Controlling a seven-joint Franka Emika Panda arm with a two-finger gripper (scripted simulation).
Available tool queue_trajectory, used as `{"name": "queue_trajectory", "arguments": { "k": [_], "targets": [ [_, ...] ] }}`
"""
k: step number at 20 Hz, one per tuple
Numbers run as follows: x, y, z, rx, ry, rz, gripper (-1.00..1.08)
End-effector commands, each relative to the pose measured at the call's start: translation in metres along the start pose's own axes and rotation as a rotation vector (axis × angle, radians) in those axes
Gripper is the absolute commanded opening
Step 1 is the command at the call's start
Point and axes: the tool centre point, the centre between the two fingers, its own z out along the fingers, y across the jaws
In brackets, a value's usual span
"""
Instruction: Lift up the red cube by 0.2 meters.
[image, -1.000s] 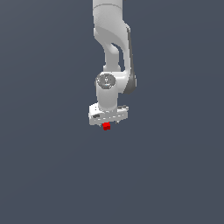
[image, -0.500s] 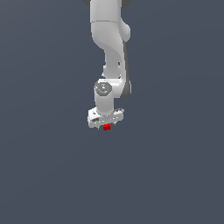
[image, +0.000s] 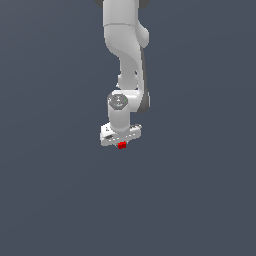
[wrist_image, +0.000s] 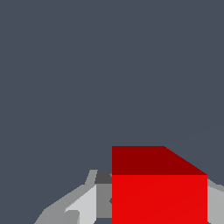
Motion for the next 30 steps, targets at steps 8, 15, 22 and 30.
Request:
{"name": "queue_trajectory", "arguments": {
  "k": [8,15,22,30],
  "targets": [
    [0.000,0.000,0.000,0.000,-0.001,0.000,-1.00],
    [0.000,0.000,-0.013,0.000,-0.001,0.000,-1.00],
    [-0.002,-0.001,-0.053,0.000,-0.001,0.000,-1.00],
    [-0.003,-0.001,-0.128,0.000,-0.001,0.000,-1.00]
  ]
}}
